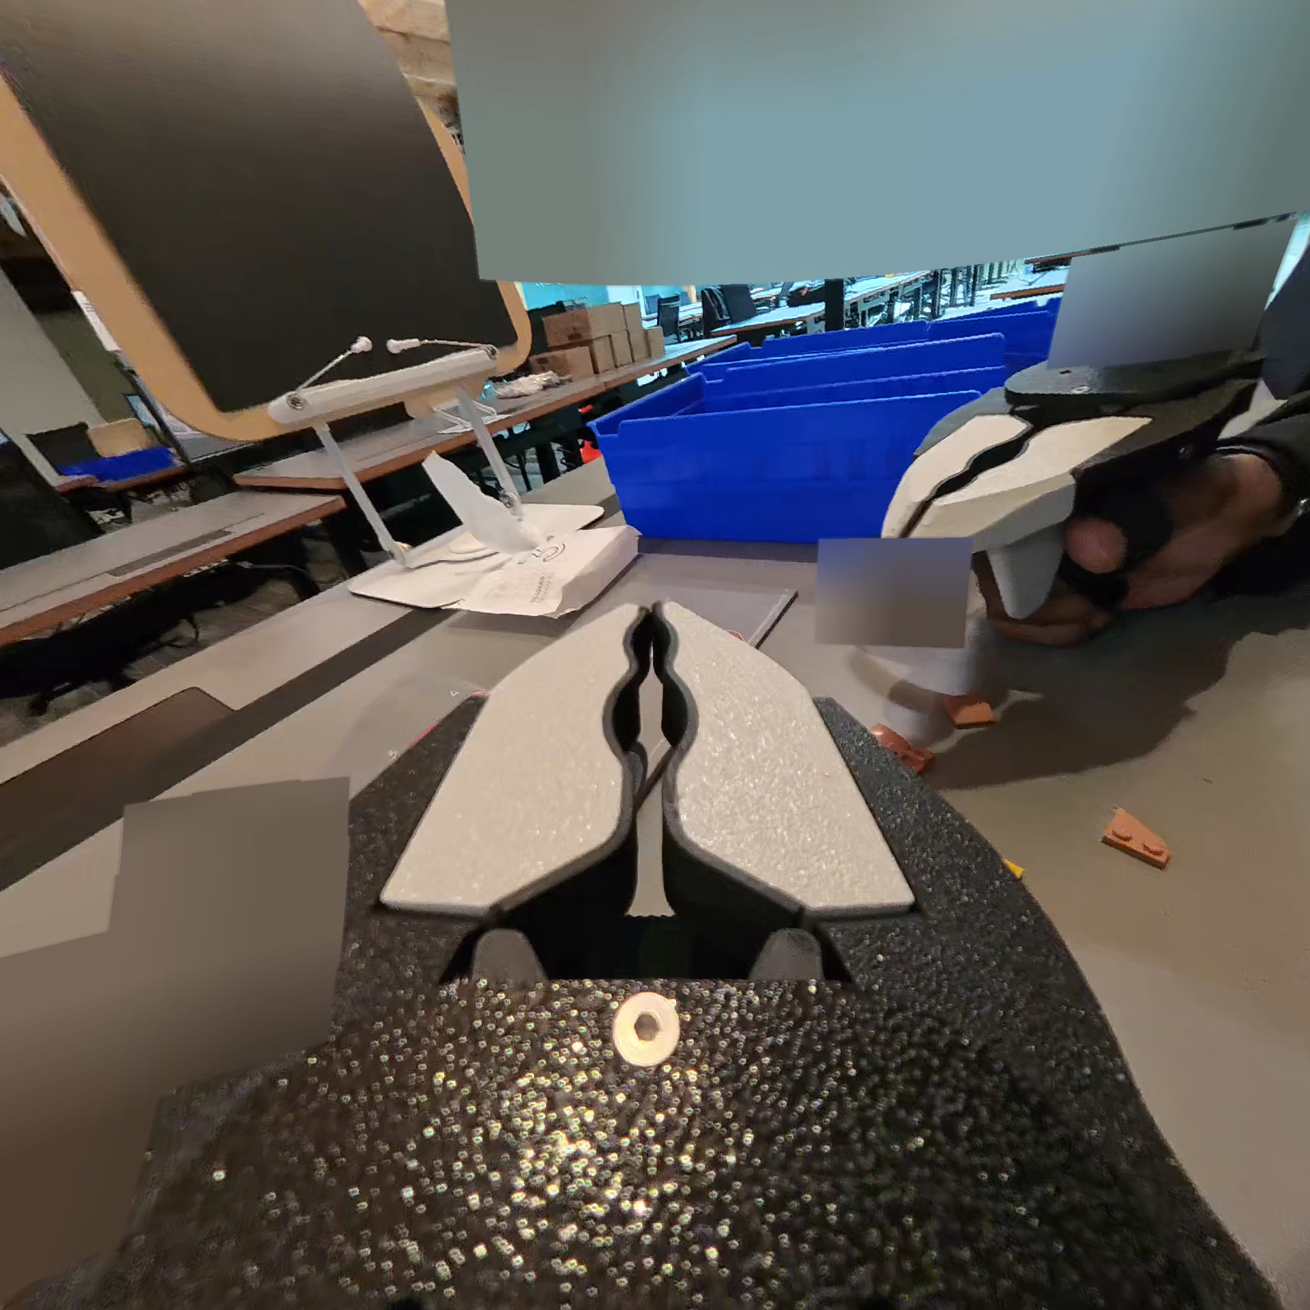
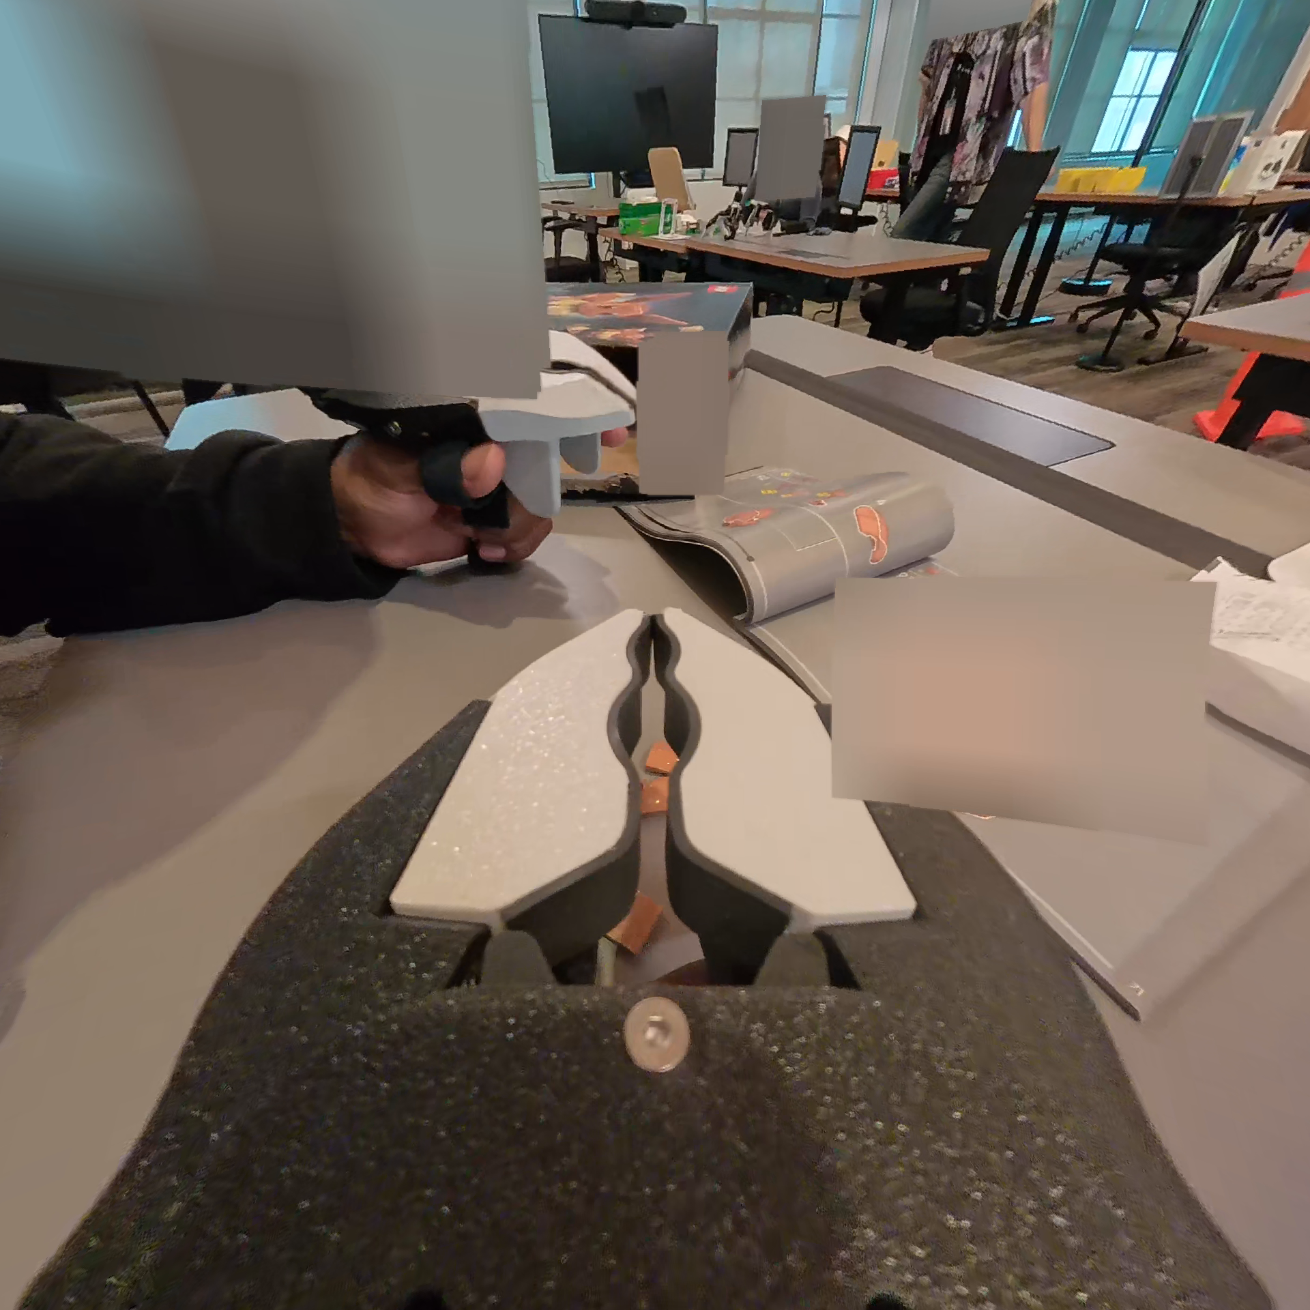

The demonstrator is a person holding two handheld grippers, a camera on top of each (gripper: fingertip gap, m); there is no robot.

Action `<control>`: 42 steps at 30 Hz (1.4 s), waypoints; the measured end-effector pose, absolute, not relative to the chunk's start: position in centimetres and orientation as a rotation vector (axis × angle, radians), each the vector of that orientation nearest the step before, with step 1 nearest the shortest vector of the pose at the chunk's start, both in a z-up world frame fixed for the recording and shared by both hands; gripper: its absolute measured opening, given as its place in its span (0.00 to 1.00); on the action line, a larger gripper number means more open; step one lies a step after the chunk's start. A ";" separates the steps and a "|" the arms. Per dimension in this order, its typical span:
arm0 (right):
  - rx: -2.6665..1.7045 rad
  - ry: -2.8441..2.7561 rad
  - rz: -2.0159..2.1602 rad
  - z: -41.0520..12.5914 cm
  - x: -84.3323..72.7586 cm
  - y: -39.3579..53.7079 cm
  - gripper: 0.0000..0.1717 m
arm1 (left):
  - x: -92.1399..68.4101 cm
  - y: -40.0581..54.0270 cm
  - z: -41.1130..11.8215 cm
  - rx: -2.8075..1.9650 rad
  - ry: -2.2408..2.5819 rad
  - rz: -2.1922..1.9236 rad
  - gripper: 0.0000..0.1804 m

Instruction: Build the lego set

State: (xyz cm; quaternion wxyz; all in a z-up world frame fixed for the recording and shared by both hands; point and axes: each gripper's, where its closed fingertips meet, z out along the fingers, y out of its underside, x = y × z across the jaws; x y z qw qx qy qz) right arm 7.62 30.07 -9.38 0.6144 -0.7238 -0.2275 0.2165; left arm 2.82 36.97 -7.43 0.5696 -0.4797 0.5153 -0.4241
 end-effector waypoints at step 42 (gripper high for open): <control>-1.688 -0.539 0.569 -9.6 7.3 29.9 0.00 | 2.5 37.8 -7.6 -1.195 1.190 -1.018 0.00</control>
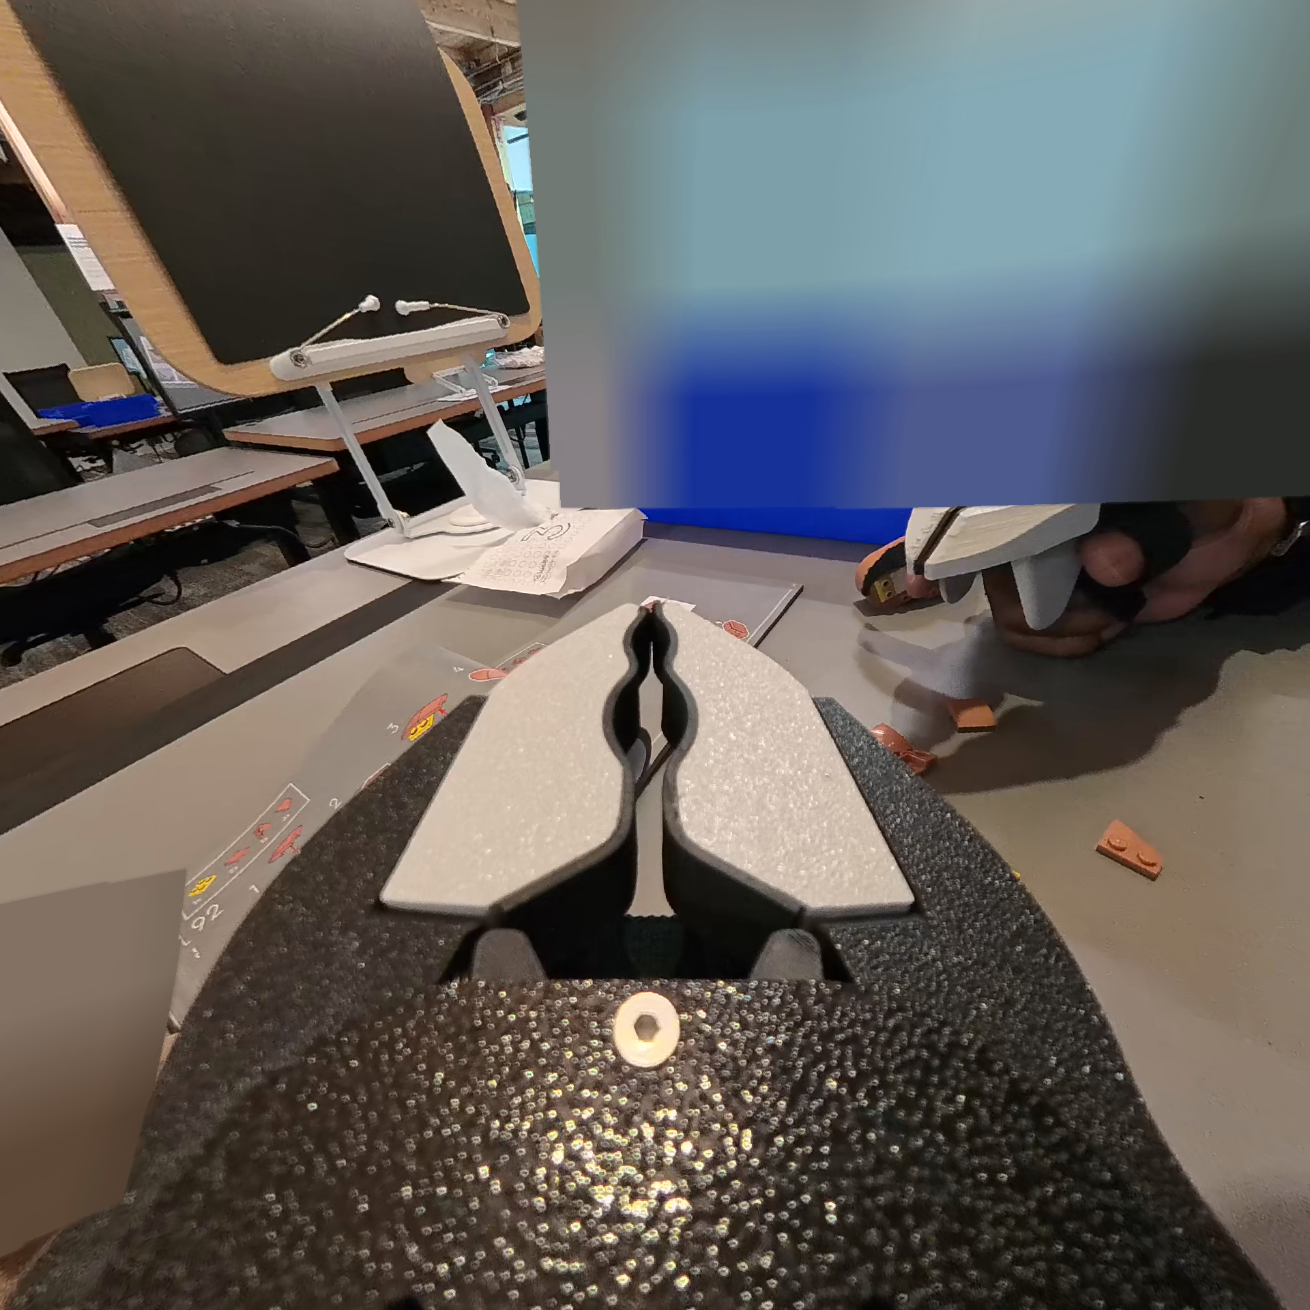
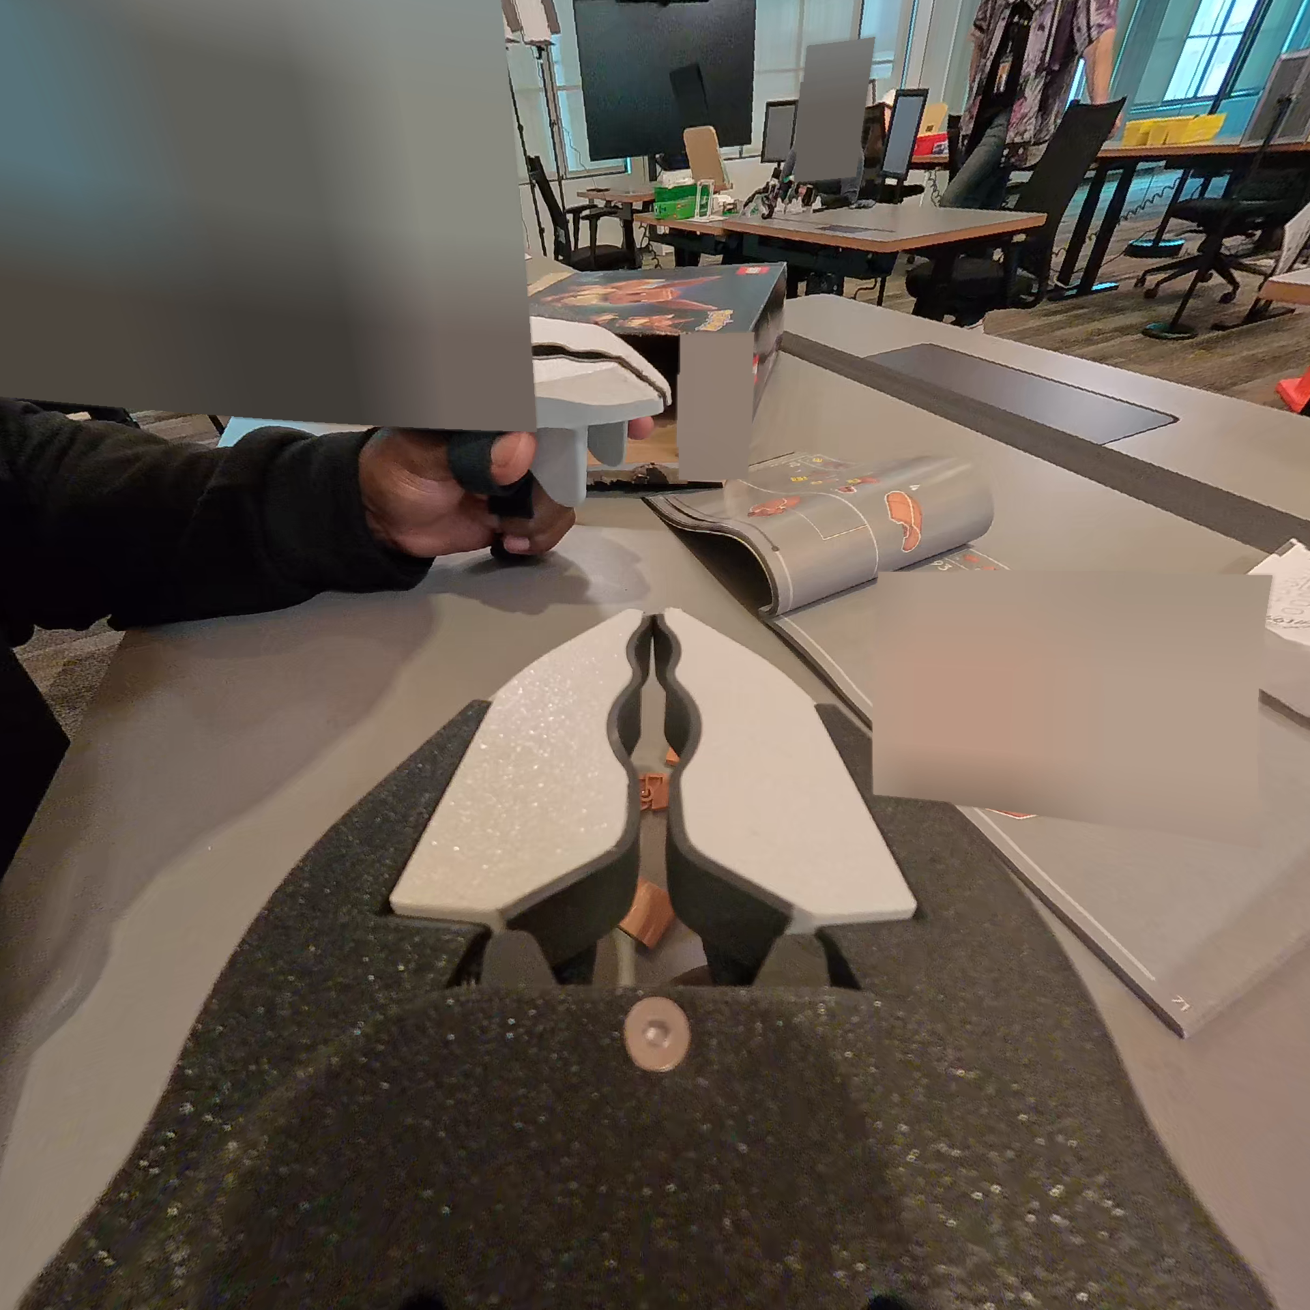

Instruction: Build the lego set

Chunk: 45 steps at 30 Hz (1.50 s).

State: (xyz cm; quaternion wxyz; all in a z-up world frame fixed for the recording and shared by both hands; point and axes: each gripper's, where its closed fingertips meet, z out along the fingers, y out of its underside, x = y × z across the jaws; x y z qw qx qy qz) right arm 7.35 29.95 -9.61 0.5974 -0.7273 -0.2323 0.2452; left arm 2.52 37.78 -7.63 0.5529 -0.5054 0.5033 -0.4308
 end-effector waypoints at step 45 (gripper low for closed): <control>-2.300 -0.643 0.162 -18.2 7.3 31.9 0.09 | 3.0 35.7 -7.6 -1.161 1.275 -0.993 0.00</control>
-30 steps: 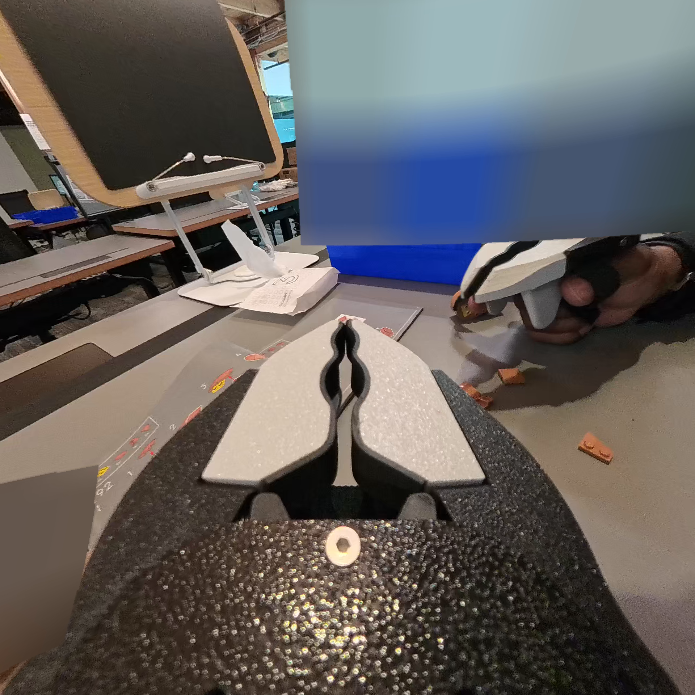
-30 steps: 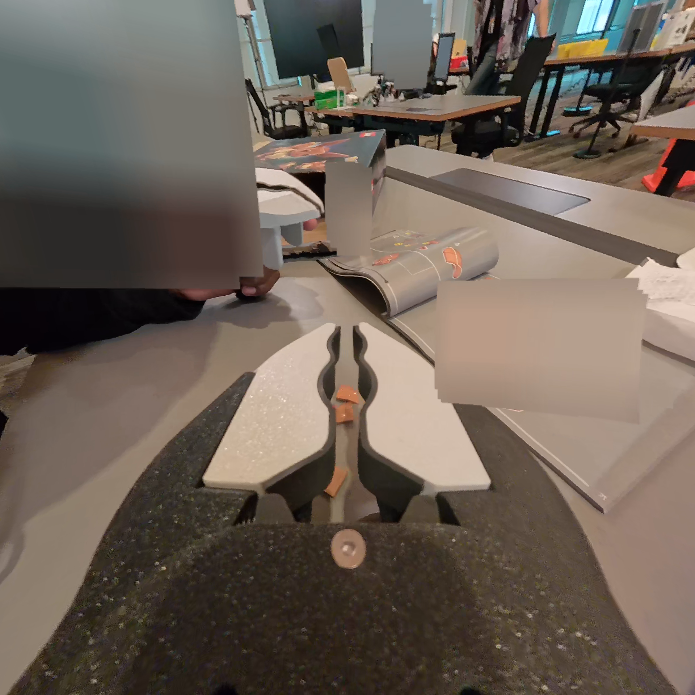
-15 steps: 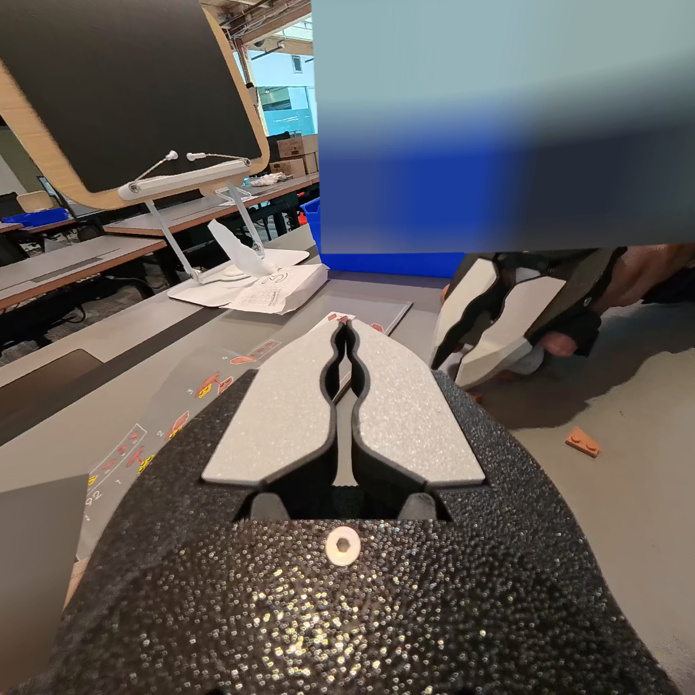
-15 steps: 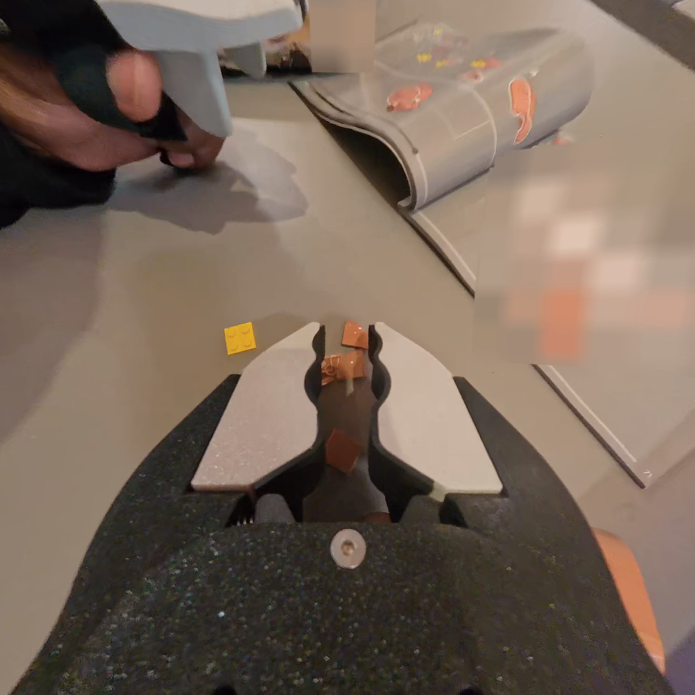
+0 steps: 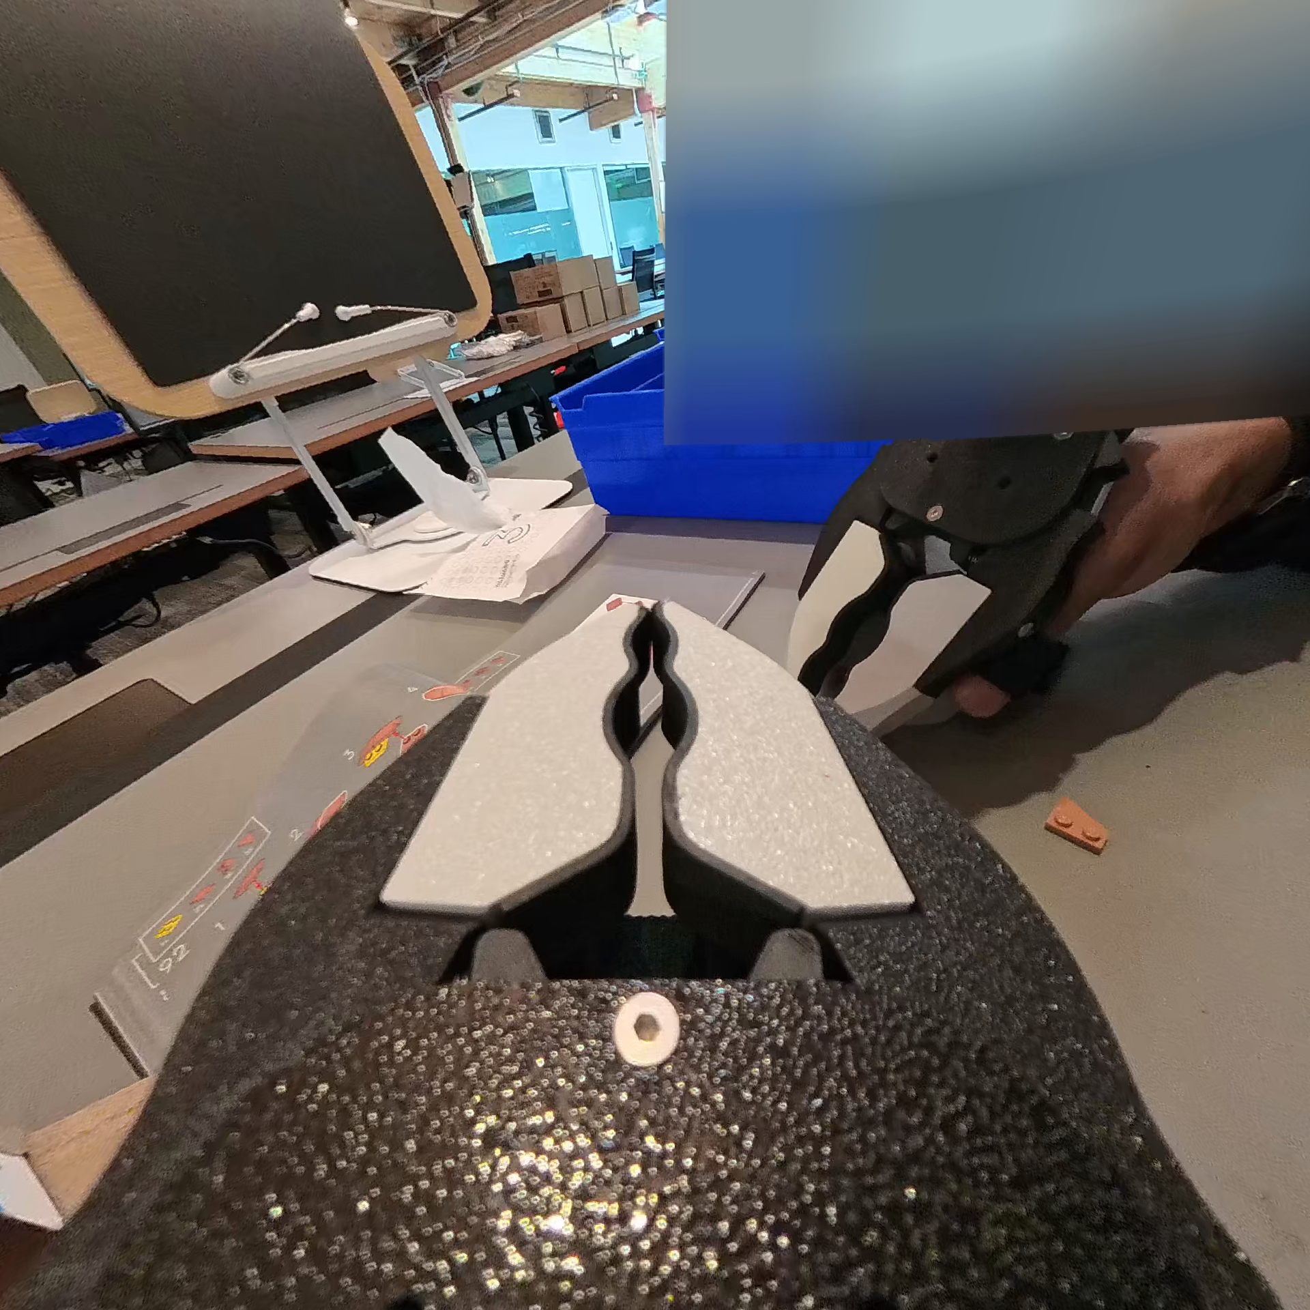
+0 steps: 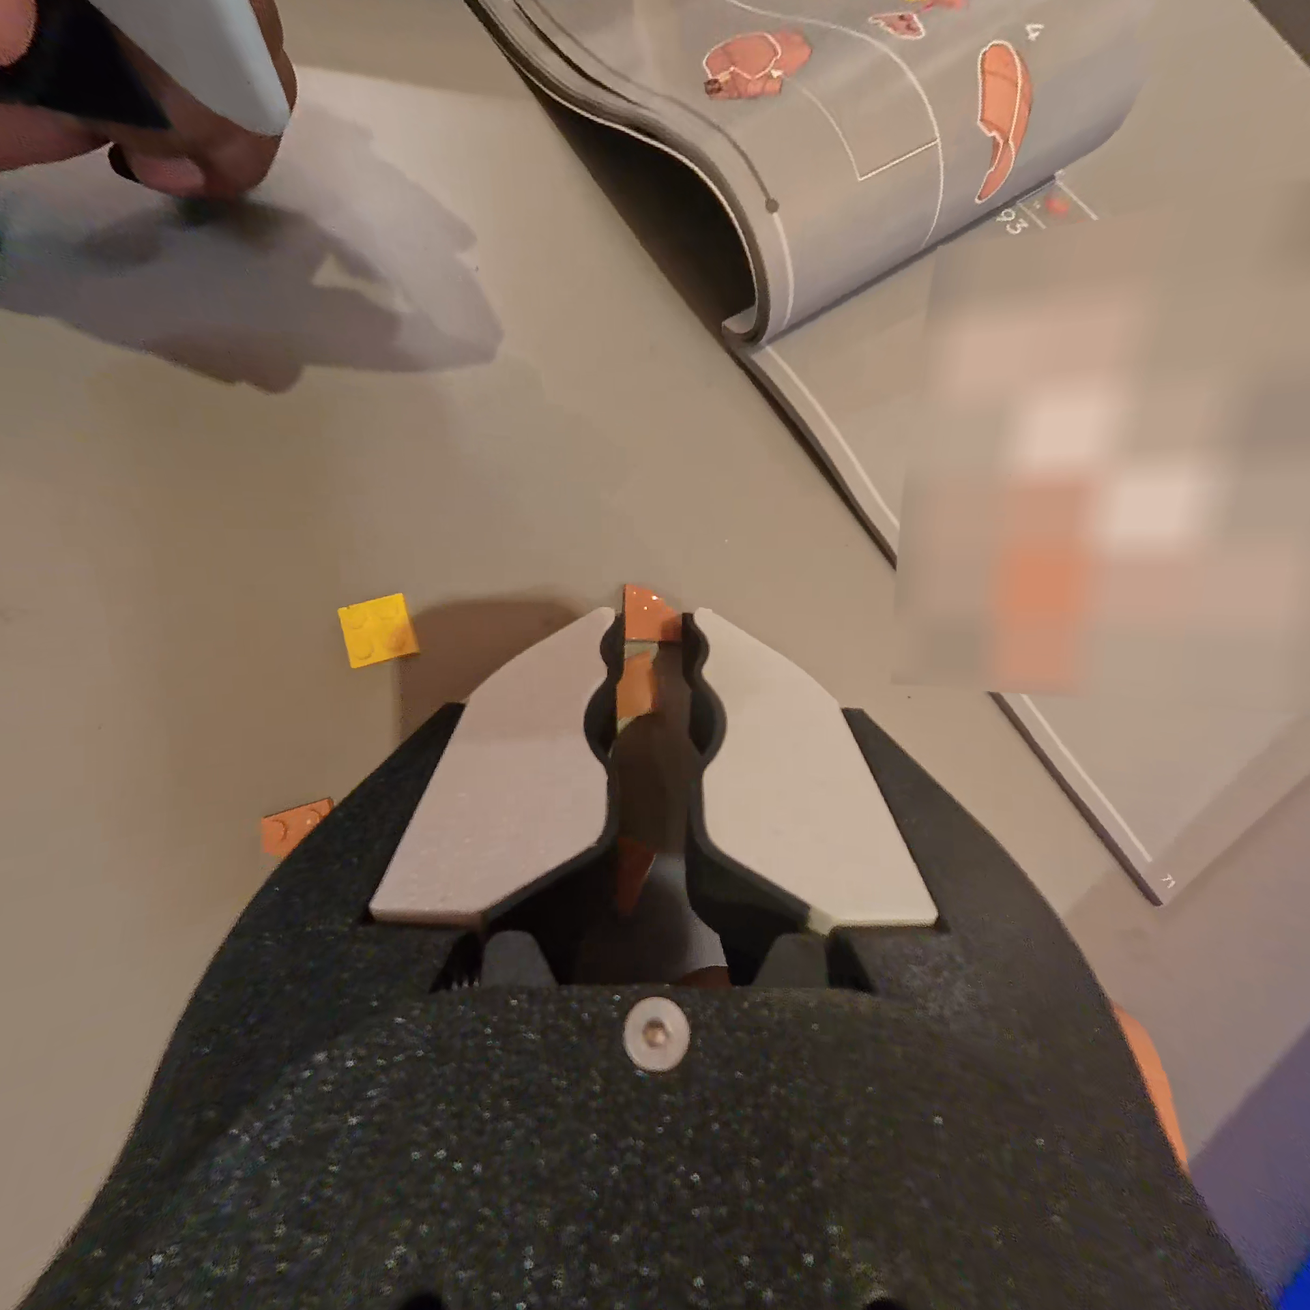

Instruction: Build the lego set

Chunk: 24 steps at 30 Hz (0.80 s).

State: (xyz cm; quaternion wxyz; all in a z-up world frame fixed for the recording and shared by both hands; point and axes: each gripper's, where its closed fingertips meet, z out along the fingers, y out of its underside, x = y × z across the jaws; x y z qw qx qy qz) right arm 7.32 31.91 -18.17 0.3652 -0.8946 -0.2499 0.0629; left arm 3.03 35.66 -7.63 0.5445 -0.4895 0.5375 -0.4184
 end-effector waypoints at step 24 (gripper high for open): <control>-2.083 -0.828 0.119 -16.1 6.9 31.7 0.07 | 3.4 34.3 -12.4 -1.461 1.525 -1.068 0.00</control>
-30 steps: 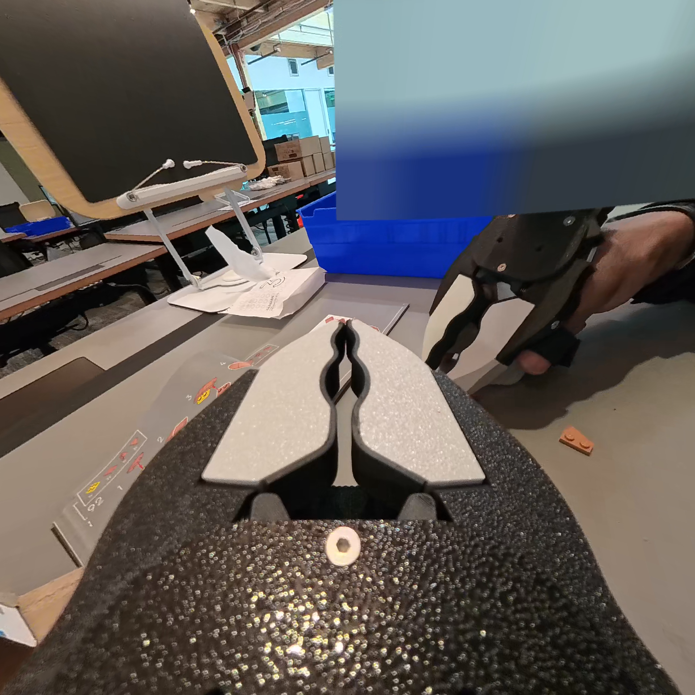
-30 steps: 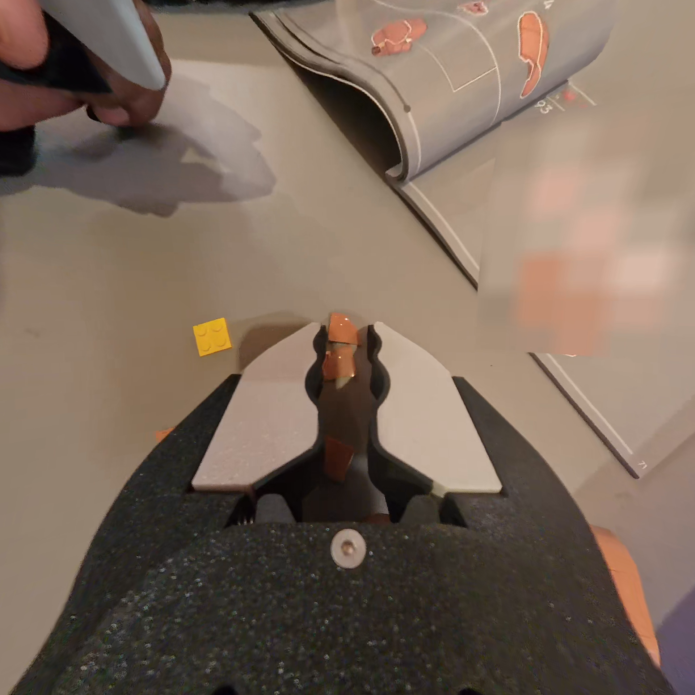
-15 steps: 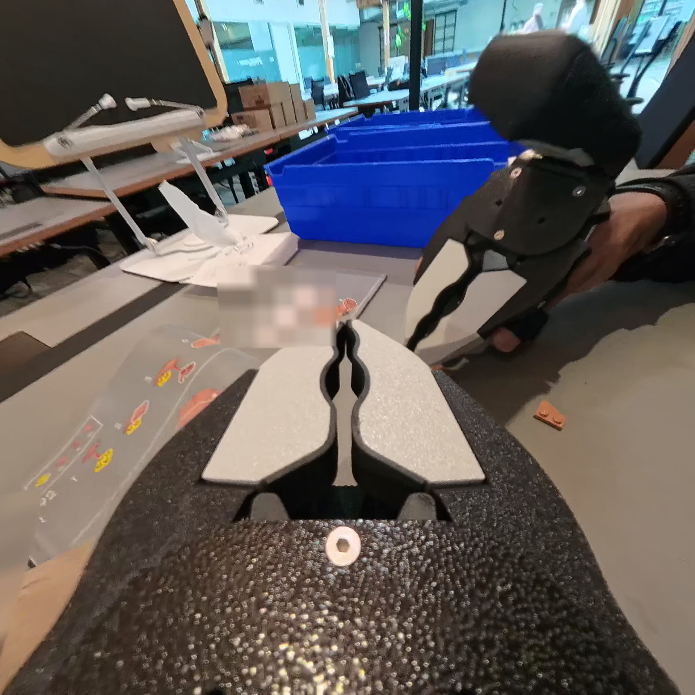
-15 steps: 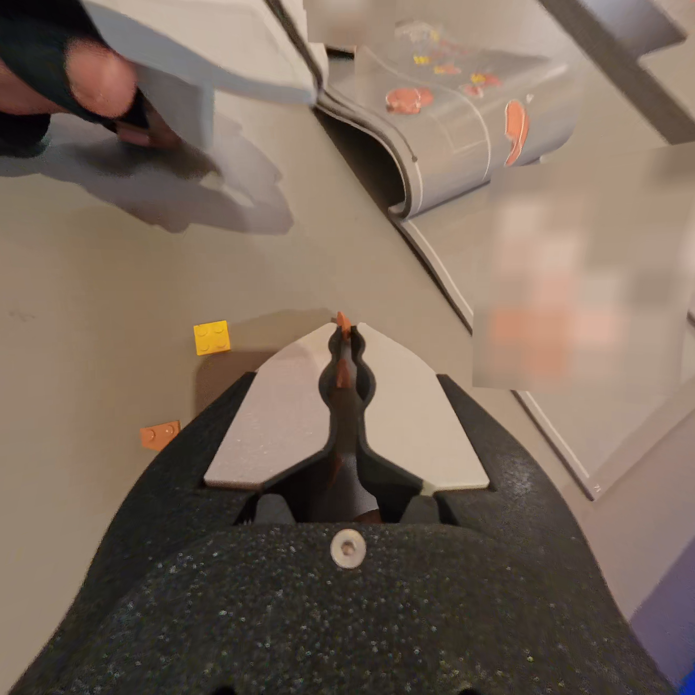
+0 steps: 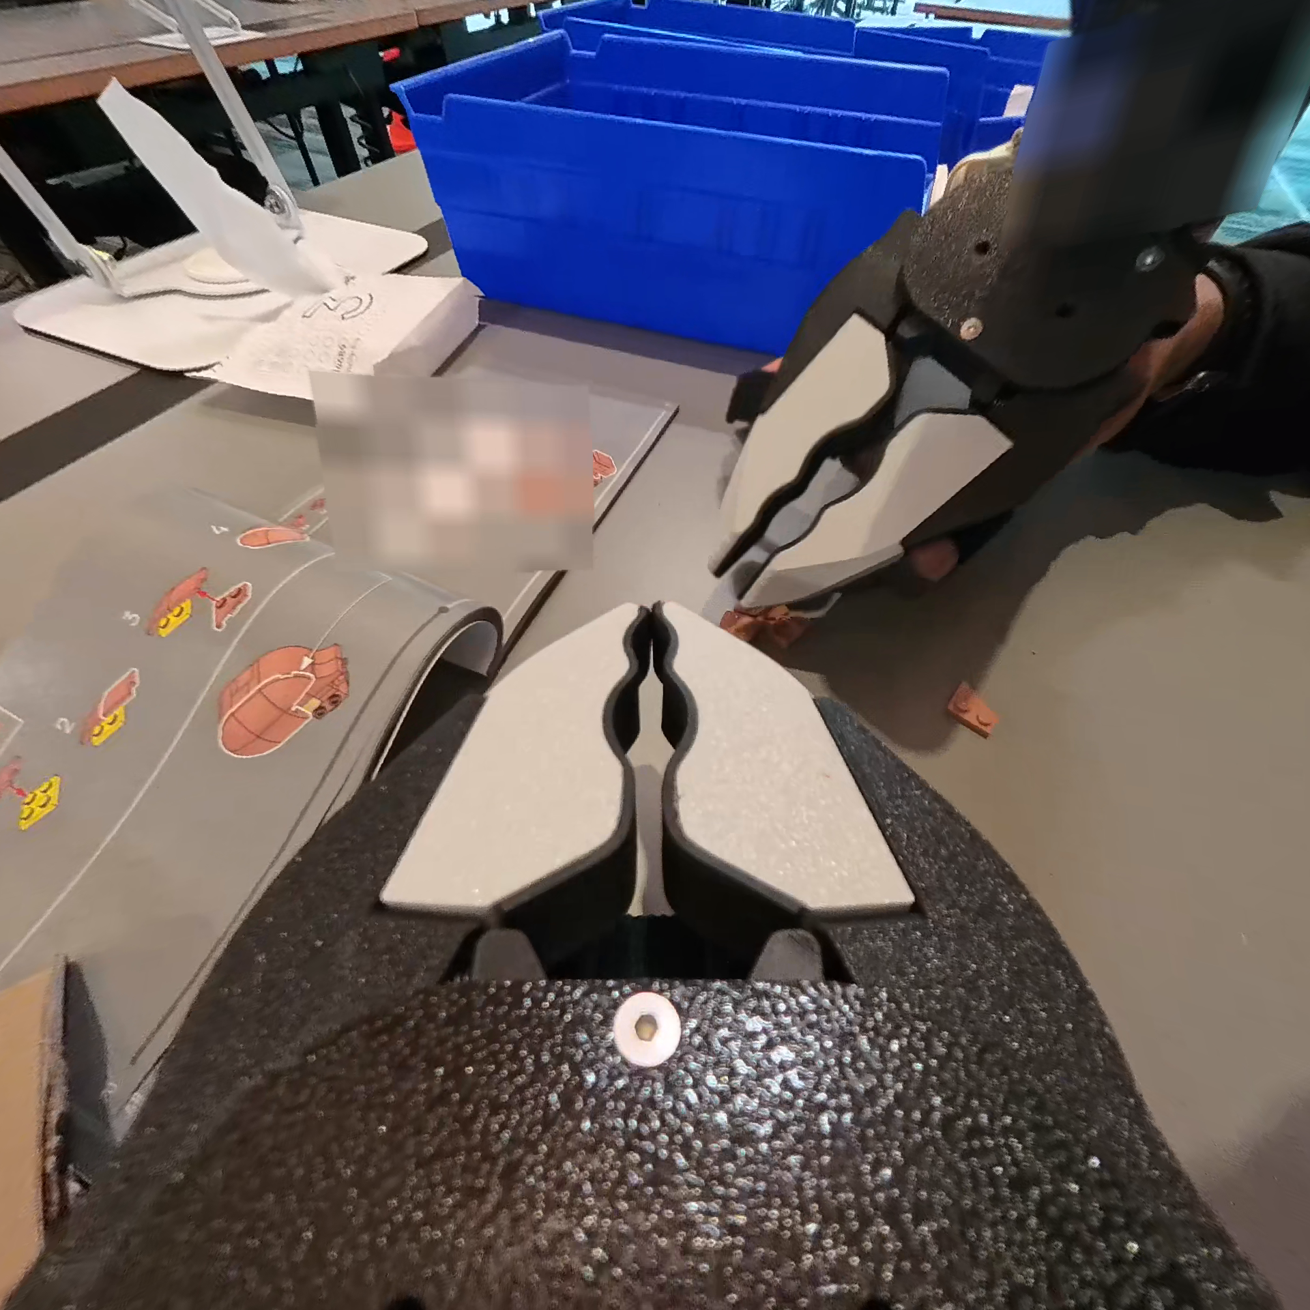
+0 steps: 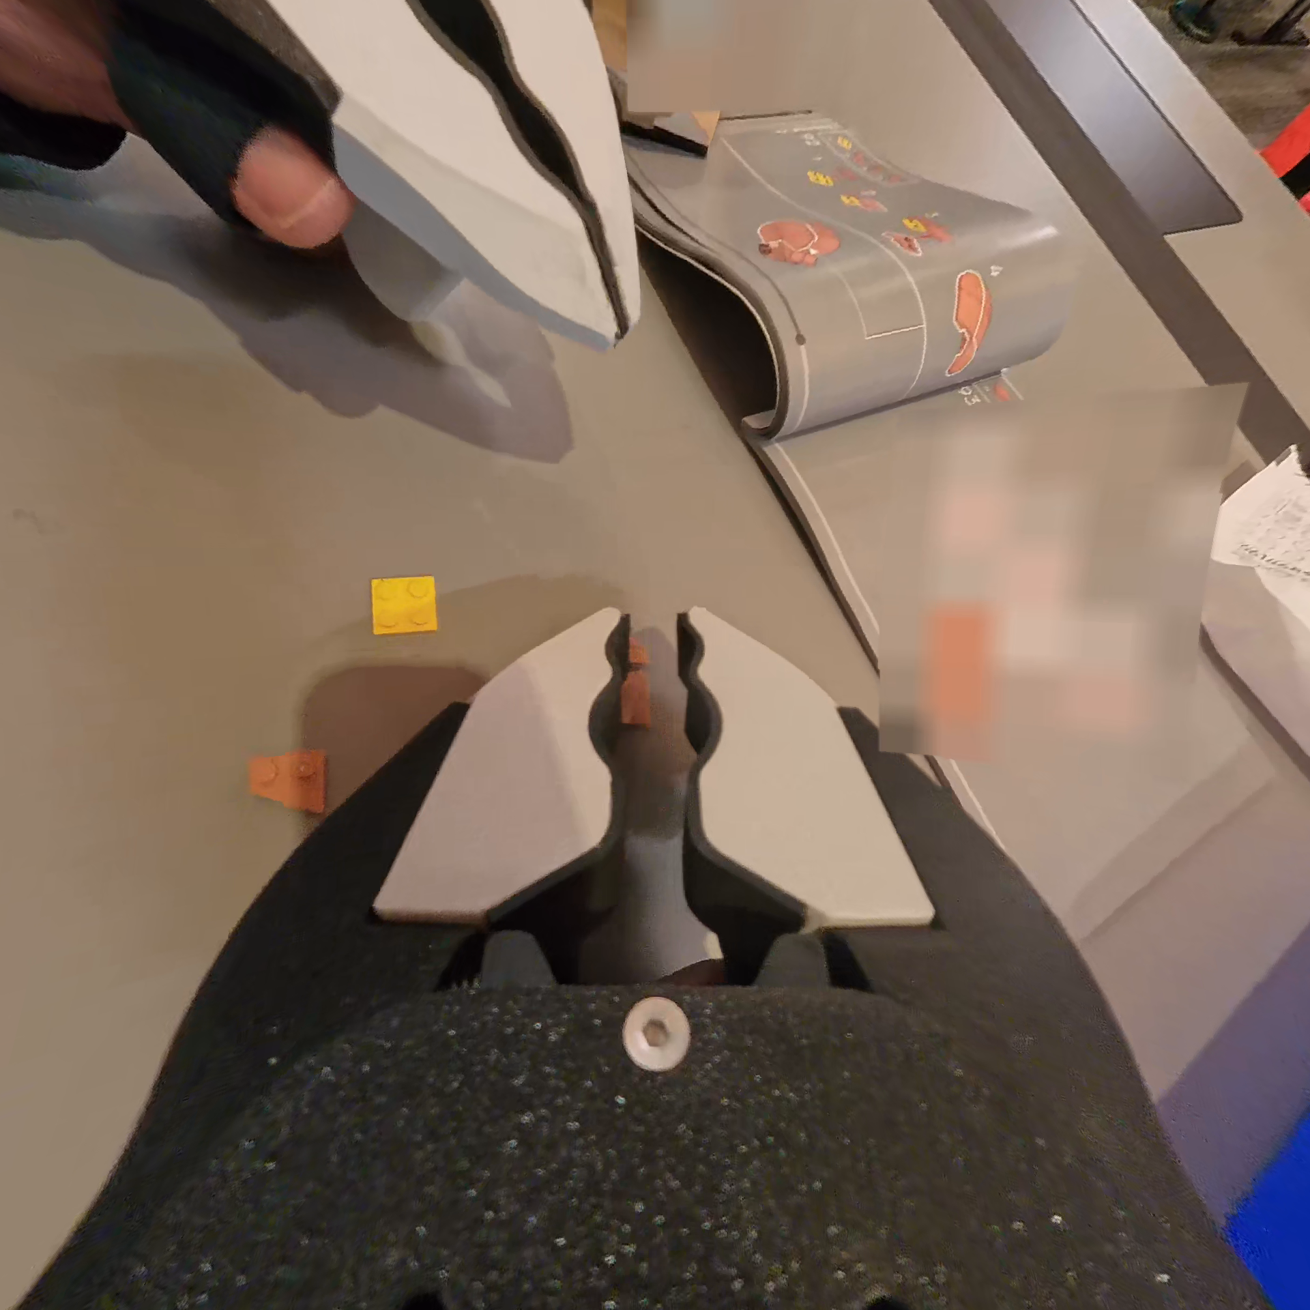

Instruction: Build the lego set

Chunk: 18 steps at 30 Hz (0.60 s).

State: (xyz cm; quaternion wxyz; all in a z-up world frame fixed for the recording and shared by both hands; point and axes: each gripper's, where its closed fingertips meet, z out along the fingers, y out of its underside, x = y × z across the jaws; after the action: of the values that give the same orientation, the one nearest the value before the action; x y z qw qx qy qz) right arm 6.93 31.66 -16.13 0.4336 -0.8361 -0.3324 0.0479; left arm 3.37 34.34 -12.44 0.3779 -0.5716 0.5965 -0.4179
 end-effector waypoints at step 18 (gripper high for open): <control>-2.221 -0.869 0.197 -18.1 6.4 31.3 0.08 | 3.3 34.0 -12.8 -1.468 1.555 -1.056 0.00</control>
State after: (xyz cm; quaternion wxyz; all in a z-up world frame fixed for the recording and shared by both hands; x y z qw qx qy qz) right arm 6.37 31.35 -18.08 0.3656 -0.8638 -0.3381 0.0765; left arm 3.33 34.01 -12.79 0.3694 -0.5718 0.6059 -0.4117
